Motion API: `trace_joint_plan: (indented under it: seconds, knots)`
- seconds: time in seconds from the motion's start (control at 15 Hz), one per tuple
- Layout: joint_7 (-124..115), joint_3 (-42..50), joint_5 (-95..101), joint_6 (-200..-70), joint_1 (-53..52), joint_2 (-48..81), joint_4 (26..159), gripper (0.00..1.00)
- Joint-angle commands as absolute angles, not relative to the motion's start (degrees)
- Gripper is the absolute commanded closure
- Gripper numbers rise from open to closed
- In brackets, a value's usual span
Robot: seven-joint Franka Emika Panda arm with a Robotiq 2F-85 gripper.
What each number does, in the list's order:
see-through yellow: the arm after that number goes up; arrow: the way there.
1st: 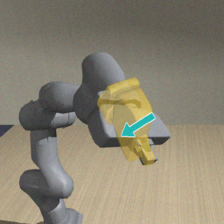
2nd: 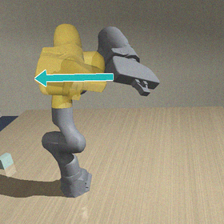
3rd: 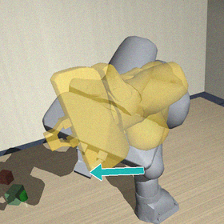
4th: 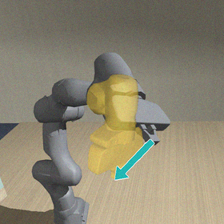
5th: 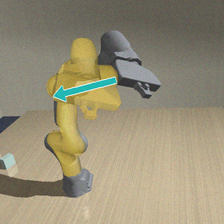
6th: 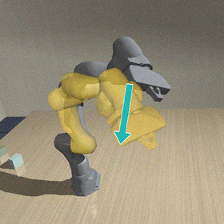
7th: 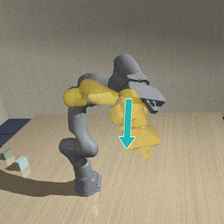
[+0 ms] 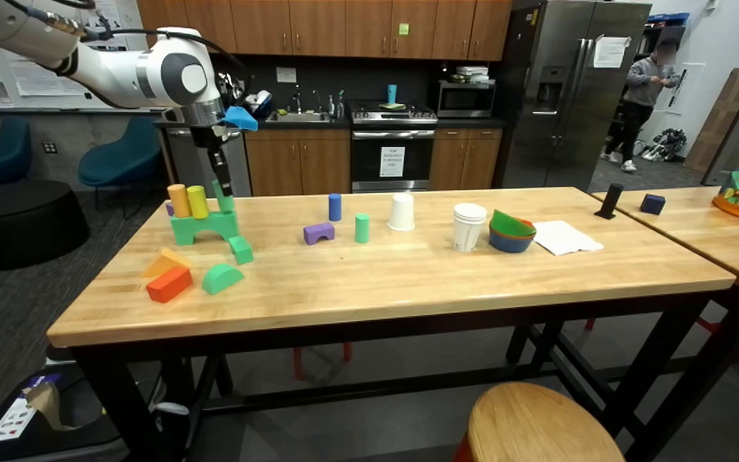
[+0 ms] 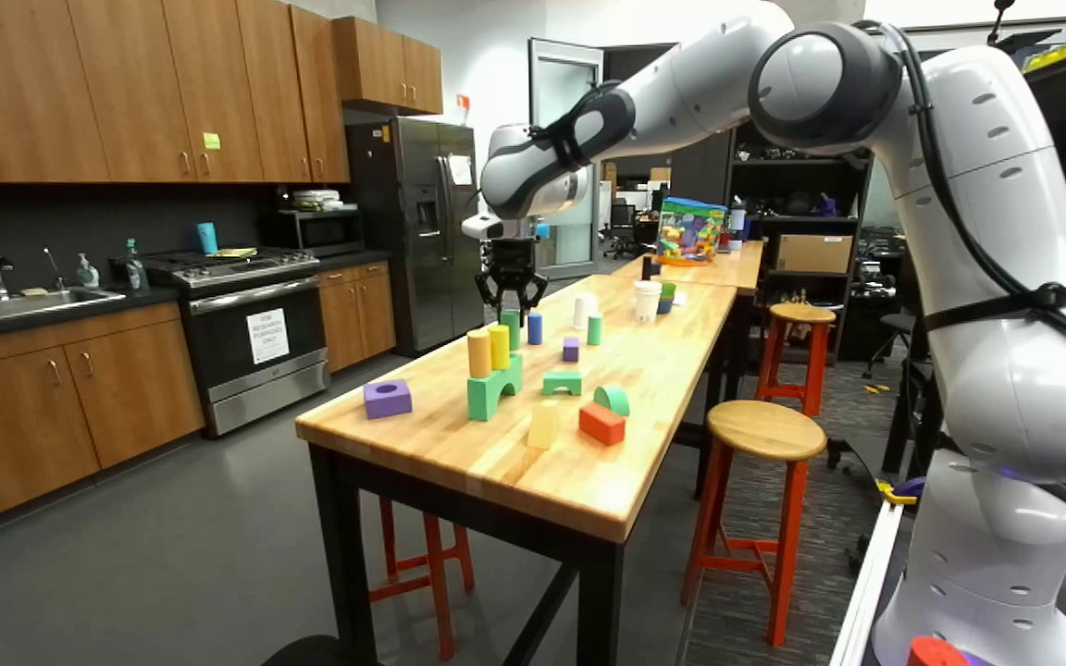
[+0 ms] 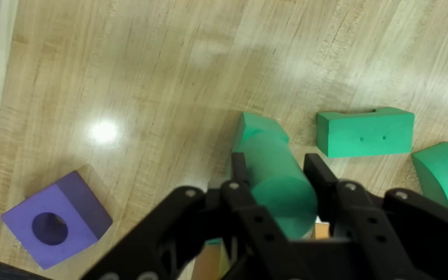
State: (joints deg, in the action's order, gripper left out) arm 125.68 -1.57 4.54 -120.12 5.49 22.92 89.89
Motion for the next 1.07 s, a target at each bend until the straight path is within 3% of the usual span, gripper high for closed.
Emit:
trace_joint_plan:
  seconds: [0.0, 1.0]
  knots:
    - [125.9, -1.6, 4.9, -119.6, 5.5, 23.7, 88.5, 0.84]
    - [125.7, -1.8, 4.7, -119.2, 5.5, 24.4, 88.5, 0.84]
